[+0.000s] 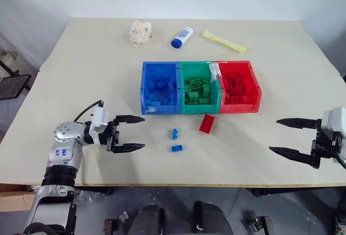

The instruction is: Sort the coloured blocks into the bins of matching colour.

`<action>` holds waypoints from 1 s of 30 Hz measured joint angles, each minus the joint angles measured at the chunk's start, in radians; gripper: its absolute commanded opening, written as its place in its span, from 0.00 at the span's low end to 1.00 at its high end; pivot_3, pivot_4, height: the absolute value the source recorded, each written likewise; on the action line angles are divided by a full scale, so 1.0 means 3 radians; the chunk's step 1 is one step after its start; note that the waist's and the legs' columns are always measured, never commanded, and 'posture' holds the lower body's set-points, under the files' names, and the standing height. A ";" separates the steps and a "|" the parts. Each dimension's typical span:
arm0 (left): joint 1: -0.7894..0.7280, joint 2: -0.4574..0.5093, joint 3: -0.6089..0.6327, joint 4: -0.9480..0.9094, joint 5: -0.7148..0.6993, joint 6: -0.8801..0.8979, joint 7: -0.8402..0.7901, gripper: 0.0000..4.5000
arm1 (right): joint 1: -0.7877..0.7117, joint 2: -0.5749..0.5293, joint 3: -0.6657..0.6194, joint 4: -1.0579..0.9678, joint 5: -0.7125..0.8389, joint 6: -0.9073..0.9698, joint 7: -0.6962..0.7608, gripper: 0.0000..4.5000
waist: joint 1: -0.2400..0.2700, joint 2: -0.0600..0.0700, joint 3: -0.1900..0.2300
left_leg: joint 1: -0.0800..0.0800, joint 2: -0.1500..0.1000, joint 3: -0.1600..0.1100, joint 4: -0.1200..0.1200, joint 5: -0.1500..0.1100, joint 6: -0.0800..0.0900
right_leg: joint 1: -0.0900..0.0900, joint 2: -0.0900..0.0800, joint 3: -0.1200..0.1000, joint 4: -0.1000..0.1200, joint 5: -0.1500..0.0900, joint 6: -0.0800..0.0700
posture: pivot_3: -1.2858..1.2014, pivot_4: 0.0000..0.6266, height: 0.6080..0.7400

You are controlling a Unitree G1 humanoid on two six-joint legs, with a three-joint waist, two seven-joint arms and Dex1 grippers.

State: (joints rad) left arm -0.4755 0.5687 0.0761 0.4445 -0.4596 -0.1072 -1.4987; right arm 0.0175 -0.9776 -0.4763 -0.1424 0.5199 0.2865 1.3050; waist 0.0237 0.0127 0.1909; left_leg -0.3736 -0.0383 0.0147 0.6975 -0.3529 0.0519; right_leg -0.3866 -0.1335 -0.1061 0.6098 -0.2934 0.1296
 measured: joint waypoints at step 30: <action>0.0253 0.0008 0.0057 -0.0534 -0.0030 0.0207 0.0218 1.00 | -0.1392 0.1345 0.2039 0.0908 -0.1272 -0.0675 -0.1352 0.91 | -0.0044 0.0000 0.0000 | 0.0003 -0.0004 -0.0006 0.0000 0.0001 0.0000 | 0.0002 0.0009 -0.0003 0.0006 0.0000 0.0000 | 0.52 0.24 1.00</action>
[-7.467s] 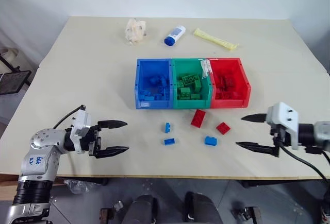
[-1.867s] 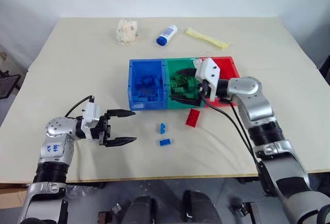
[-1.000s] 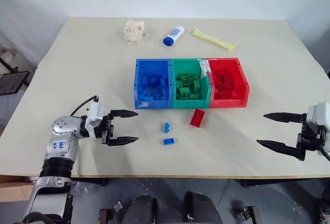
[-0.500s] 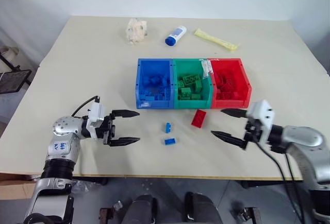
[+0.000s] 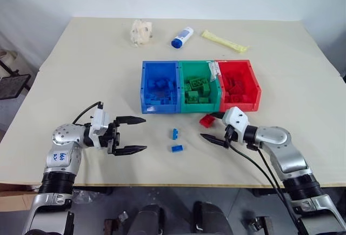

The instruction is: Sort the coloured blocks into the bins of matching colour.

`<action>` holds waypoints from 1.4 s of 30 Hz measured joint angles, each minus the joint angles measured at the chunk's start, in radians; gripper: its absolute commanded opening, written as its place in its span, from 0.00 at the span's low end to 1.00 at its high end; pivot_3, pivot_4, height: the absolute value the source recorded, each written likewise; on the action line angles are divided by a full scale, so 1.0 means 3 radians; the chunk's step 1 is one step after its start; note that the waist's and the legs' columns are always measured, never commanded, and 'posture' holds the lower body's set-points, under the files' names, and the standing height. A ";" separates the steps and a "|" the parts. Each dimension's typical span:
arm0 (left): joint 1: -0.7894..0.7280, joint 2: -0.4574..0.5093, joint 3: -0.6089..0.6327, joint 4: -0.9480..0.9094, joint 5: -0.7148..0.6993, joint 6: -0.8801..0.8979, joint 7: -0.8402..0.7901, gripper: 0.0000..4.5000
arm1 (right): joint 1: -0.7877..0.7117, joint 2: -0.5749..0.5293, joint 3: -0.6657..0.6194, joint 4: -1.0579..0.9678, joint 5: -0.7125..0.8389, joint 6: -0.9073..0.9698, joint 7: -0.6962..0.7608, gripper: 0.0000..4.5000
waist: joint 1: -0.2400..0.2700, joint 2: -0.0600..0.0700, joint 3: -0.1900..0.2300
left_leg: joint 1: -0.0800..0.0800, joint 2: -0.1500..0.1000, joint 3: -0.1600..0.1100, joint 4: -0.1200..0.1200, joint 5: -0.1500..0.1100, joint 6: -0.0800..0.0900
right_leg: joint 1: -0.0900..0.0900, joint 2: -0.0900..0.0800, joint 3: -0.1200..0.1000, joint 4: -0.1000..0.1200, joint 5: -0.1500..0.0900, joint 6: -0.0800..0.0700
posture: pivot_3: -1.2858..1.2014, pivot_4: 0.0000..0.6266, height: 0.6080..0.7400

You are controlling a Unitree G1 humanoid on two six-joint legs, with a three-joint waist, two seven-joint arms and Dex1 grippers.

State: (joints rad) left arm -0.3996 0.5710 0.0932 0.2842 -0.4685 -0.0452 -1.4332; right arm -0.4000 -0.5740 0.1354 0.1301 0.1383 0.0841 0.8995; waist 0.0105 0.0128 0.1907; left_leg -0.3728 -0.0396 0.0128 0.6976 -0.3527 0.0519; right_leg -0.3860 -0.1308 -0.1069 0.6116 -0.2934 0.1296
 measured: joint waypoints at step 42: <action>-0.0015 -0.0020 0.0023 0.0025 0.0003 -0.0041 0.0046 1.00 | -0.0128 -0.0179 0.0144 -0.0711 0.0313 0.1031 0.0361 1.00 | -0.0015 0.0000 0.0000 | -0.0002 0.0000 -0.0002 -0.0002 -0.0001 -0.0001 | -0.0003 -0.0003 0.0000 -0.0002 0.0000 0.0000 | 0.52 0.24 1.00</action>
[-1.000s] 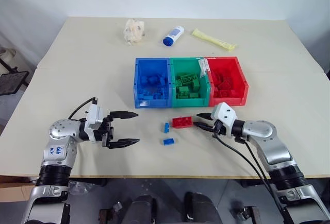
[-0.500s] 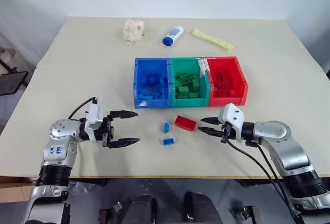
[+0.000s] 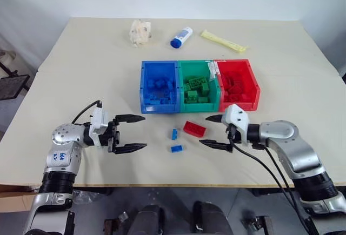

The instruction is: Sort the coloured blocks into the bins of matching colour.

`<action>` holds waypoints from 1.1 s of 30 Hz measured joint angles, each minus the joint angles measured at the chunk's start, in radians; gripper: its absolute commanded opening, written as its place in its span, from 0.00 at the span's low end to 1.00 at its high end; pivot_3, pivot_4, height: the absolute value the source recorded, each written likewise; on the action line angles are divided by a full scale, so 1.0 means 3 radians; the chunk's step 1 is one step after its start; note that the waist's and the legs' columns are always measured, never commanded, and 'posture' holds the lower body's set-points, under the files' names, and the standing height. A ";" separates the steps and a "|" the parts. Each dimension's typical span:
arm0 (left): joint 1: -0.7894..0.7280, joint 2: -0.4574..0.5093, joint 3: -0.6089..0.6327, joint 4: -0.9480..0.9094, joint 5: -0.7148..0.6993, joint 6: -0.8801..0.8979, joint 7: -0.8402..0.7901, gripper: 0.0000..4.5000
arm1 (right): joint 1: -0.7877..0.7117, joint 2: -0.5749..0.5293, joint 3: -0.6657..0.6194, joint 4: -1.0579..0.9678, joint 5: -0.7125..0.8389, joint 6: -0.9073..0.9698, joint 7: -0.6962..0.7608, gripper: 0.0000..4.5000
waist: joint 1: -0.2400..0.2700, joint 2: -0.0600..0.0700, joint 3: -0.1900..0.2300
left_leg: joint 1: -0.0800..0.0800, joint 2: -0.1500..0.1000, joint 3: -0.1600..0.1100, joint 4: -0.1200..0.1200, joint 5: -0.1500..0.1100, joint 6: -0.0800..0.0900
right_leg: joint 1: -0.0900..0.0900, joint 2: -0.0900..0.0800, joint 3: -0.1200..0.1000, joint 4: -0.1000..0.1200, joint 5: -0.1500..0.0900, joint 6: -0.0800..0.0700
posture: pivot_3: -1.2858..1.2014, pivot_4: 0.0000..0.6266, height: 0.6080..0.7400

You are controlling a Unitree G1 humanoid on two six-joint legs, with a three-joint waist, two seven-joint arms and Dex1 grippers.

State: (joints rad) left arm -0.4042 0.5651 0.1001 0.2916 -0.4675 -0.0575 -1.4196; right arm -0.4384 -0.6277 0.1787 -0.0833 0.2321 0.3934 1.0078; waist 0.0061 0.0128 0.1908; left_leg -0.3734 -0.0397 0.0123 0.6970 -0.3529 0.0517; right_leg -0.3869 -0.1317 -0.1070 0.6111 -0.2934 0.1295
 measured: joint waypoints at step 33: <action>-0.0022 0.0000 -0.0008 0.0020 0.0001 -0.0011 0.0014 1.00 | -0.0366 -0.0400 -0.0711 0.0000 0.0244 0.0354 -0.0155 0.33 | -0.0023 0.0000 0.0000 | -0.0008 -0.0002 0.0007 0.0000 0.0000 0.0000 | -0.0012 0.0001 0.0000 0.0004 0.0000 0.0000 | 0.52 0.24 1.00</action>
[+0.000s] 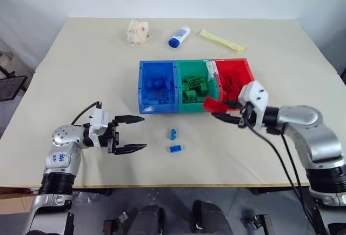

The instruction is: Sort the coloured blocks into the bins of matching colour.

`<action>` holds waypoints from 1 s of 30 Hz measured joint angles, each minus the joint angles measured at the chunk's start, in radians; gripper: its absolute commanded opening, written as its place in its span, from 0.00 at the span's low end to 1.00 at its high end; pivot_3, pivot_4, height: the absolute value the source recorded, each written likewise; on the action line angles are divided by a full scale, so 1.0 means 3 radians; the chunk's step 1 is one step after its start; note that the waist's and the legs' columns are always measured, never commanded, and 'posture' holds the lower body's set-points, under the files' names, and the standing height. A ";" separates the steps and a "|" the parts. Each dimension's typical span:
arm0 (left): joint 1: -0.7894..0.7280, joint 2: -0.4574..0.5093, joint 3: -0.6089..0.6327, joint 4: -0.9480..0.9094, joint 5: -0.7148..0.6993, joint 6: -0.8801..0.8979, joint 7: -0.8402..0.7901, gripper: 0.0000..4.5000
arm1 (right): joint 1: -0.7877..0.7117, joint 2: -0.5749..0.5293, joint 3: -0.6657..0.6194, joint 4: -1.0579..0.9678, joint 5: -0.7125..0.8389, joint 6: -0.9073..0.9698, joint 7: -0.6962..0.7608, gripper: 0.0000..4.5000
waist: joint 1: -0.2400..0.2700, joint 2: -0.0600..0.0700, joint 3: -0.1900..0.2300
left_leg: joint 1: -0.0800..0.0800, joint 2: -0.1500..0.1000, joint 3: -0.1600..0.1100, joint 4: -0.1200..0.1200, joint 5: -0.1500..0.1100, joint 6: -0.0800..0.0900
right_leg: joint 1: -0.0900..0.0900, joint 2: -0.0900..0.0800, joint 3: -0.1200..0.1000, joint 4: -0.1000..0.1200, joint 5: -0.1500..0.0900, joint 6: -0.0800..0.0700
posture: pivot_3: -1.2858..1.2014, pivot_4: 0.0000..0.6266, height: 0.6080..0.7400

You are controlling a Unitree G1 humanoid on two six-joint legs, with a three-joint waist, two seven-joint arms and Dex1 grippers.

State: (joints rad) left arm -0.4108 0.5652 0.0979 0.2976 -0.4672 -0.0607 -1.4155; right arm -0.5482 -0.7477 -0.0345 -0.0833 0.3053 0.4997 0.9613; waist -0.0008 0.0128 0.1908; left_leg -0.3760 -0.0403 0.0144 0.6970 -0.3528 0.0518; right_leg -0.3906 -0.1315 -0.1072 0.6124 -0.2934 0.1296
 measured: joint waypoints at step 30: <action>0.0581 0.0041 0.0009 -0.0983 0.0141 0.0497 0.0931 1.00 | -0.0092 -0.0449 -0.0224 0.1364 0.0332 -0.1276 0.1707 0.99 | -0.0002 0.0000 0.0000 | -0.0002 0.0007 -0.0002 -0.0003 0.0000 0.0001 | 0.0002 -0.0007 0.0004 -0.0006 0.0000 0.0000 | 0.52 0.24 1.00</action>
State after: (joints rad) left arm -0.2366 0.5774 0.1006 0.0029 -0.4249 0.0884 -1.1360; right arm -0.5759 -0.8823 -0.1018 0.3260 0.4047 0.1168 1.4734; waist -0.0016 0.0128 0.1909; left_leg -0.3765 -0.0381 0.0139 0.6961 -0.3527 0.0520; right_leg -0.3901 -0.1338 -0.1058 0.6106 -0.2933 0.1296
